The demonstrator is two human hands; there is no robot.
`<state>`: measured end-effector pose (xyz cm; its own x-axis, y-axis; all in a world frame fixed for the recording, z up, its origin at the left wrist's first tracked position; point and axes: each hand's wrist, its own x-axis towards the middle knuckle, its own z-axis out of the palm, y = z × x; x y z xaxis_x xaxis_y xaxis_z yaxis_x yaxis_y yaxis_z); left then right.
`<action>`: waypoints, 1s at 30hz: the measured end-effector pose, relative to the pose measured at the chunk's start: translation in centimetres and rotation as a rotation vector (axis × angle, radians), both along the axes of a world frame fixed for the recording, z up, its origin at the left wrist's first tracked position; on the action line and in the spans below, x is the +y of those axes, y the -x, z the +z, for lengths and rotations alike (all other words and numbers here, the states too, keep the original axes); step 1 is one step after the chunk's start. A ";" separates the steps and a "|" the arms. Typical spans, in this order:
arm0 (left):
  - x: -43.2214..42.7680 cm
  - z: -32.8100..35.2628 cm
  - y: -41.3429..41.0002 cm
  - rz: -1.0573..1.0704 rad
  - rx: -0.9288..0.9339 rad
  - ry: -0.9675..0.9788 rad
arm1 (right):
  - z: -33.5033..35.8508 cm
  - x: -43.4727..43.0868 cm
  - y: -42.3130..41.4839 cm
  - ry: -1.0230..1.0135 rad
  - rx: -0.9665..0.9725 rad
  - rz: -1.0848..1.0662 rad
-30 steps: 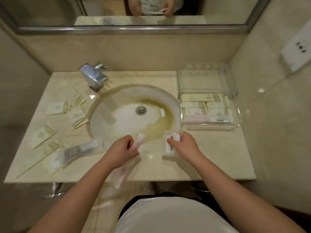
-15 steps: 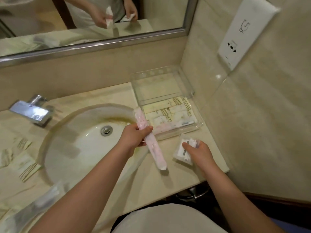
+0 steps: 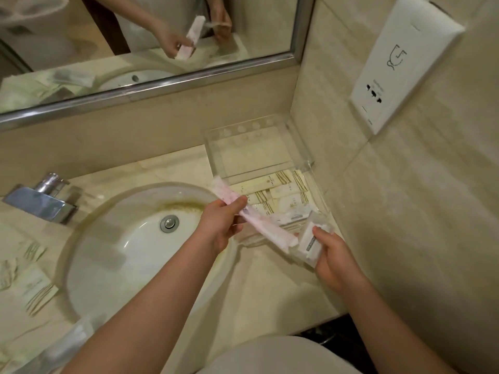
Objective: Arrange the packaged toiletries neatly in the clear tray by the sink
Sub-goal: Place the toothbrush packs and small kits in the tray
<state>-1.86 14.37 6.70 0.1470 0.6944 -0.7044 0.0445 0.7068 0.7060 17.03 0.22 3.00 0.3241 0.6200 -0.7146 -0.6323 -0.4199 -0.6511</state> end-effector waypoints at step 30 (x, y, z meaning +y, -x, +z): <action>-0.1 0.2 3.7 0.063 -0.246 -0.088 | 1.7 2.9 0.0 -0.038 -0.432 0.033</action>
